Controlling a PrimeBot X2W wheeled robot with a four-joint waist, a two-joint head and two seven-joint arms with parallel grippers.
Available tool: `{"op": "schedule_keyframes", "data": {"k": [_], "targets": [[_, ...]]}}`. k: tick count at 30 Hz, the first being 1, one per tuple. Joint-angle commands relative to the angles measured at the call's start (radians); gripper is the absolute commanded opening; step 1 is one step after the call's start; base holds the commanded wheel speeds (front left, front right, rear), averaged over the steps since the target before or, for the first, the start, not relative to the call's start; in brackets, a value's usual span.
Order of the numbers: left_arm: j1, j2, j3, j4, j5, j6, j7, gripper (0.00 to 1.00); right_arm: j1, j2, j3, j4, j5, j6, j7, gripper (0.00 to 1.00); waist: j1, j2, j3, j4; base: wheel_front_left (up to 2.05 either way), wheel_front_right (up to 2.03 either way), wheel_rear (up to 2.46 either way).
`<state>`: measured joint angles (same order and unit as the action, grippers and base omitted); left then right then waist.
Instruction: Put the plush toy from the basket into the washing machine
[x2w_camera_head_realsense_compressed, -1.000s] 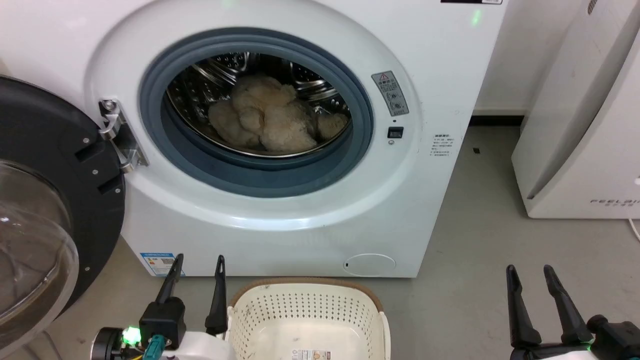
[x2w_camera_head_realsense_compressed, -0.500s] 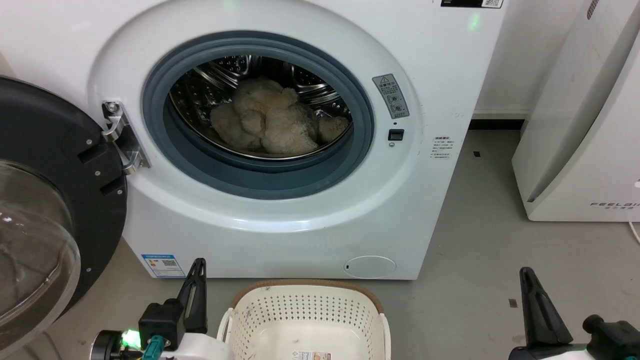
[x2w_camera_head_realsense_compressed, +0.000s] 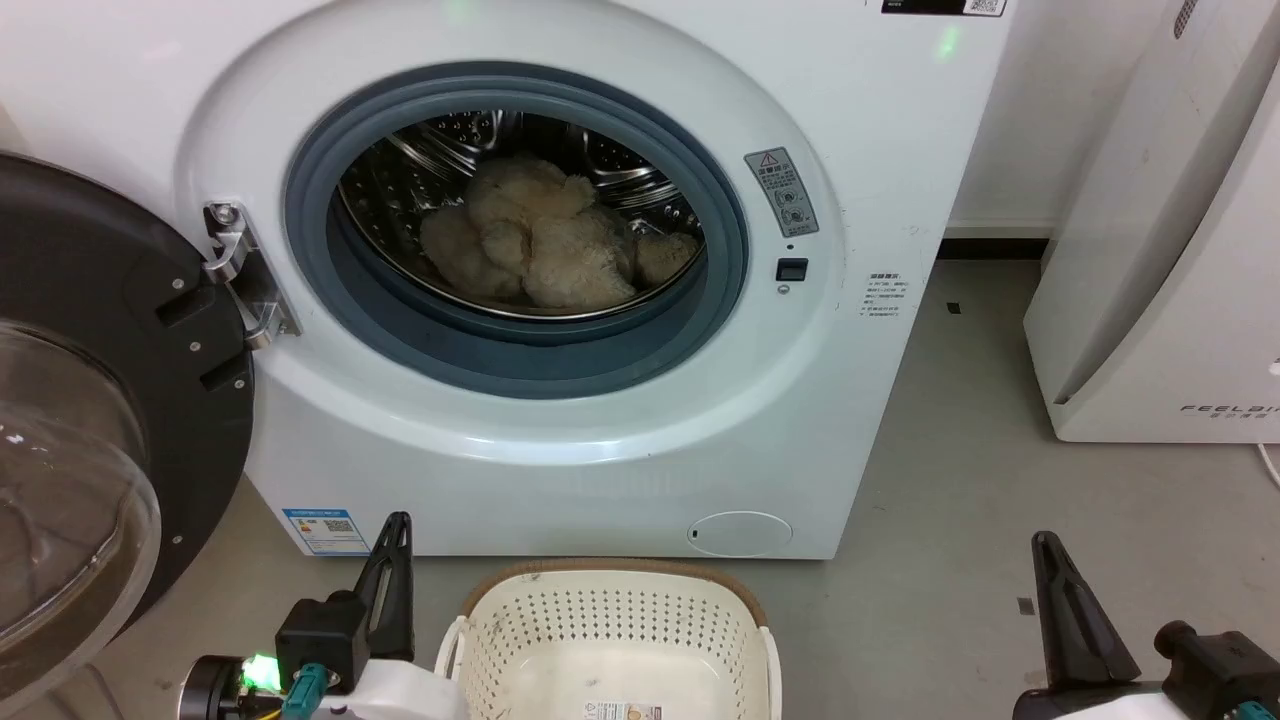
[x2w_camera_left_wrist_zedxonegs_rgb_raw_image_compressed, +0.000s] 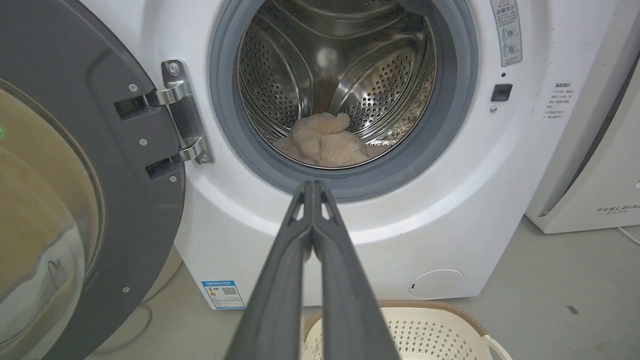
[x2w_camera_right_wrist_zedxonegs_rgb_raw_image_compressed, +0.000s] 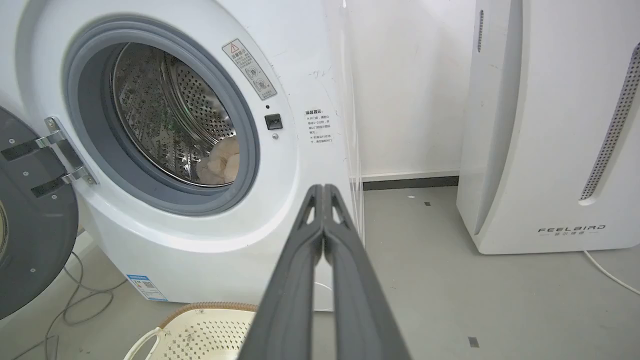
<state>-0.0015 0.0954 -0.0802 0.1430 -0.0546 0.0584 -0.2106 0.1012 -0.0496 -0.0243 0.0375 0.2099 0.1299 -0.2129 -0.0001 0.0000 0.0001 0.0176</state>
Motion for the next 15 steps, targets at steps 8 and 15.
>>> {"op": "schedule_keyframes", "data": {"k": [8, 15], "targets": [[0.000, -0.007, 0.010, -0.019, 0.008, -0.009, 0.020, 0.00, -0.019, 0.000, 0.004, -0.007, -0.026, 0.000, 0.021, 0.00, 0.0001, 0.0000, 0.000, -0.001, 0.00, 0.00, 0.00], [0.000, -0.009, 0.015, -0.028, 0.012, -0.013, 0.035, 0.00, -0.026, 0.000, 0.005, -0.009, -0.040, 0.000, 0.035, 0.00, 0.0001, 0.0000, 0.000, -0.003, 0.00, 0.00, 0.00]]}}
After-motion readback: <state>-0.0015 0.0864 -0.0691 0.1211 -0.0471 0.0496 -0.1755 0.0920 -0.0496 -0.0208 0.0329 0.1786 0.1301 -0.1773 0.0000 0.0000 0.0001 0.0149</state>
